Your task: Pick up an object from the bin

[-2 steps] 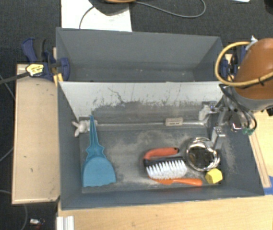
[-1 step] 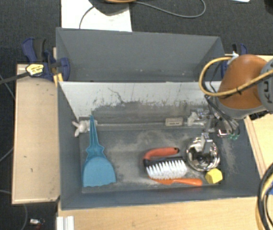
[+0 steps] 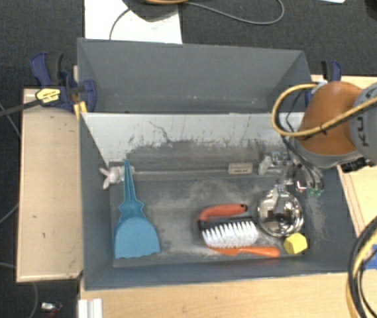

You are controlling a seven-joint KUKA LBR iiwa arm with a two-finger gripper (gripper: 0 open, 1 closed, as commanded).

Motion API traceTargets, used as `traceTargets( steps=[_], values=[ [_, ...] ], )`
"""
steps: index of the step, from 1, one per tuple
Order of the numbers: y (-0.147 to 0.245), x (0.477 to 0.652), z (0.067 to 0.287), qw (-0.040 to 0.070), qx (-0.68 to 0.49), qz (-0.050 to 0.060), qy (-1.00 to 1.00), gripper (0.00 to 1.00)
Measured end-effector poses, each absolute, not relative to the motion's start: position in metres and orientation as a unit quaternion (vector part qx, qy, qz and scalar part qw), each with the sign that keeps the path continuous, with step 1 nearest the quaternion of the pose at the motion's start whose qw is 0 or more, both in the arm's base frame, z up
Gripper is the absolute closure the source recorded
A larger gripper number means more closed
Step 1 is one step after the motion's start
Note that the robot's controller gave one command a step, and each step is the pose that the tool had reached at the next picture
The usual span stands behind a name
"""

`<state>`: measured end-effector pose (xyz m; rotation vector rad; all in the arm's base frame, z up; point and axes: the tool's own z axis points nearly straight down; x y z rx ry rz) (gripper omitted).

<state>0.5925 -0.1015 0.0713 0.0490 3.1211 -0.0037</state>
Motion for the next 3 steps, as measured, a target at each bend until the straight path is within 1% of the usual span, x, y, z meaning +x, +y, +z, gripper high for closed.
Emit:
traceTargets(
  steps=[1,2,3],
  values=[
    [-0.1,0.592,0.0704,0.009,-0.003,-0.001,1.0,0.0],
    [-0.1013,0.5935,0.0721,0.011,0.015,-0.001,1.0,0.0],
    [-0.1002,0.5932,0.0717,0.011,0.004,-0.001,1.0,1.0]
  ],
)
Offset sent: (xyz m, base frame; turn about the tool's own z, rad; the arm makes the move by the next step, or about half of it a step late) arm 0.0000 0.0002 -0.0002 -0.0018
